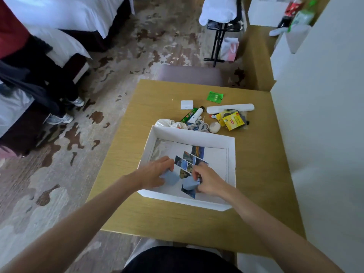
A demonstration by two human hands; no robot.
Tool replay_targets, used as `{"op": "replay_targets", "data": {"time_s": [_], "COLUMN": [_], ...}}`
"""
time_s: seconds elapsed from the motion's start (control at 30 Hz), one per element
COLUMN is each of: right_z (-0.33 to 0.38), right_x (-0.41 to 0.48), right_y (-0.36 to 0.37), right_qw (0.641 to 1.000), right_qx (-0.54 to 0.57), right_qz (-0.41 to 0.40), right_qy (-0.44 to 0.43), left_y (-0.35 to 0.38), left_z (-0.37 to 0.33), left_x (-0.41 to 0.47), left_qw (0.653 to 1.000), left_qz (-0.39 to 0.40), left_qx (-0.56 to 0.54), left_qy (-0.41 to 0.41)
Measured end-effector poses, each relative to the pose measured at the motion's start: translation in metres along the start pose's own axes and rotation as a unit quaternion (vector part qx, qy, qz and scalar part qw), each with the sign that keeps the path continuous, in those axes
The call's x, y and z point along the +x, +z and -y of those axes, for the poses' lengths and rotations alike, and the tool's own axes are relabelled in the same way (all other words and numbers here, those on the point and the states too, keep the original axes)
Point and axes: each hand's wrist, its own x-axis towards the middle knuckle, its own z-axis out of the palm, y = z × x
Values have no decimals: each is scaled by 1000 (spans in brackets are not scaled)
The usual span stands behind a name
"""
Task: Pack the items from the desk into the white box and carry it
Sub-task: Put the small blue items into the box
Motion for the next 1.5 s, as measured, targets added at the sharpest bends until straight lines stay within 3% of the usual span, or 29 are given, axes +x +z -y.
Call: {"op": "replay_targets", "data": {"time_s": [0.1,0.2,0.37,0.47,0.73,0.83,1.03,1.2,1.4,1.5], "right_z": [-3,-7,-3,4,15,18,25,40,42,36], "right_x": [4,9,13,12,15,17,24,34,35,30], "right_y": [8,18,21,20,24,28,39,44,35,16], "right_qw": [999,999,999,999,995,994,990,989,987,995], "right_qx": [-30,-46,-34,23,76,88,110,97,83,59], "right_qz": [-21,-27,-4,12,33,32,75,94,129,81], "right_qy": [6,10,31,45,55,49,50,55,39,21], "left_y": [4,11,11,8,4,3,-10,-21,-24,-26], "left_z": [2,3,16,24,25,21,22,15,16,10], "left_x": [7,12,12,10,15,12,-7,-15,-14,-8], "left_qw": [991,960,929,928,959,951,919,911,942,972], "left_qz": [6,8,40,56,150,173,127,135,105,63], "left_qx": [134,276,354,345,232,247,362,383,315,228], "left_qy": [14,52,101,129,63,68,91,70,44,-3]}}
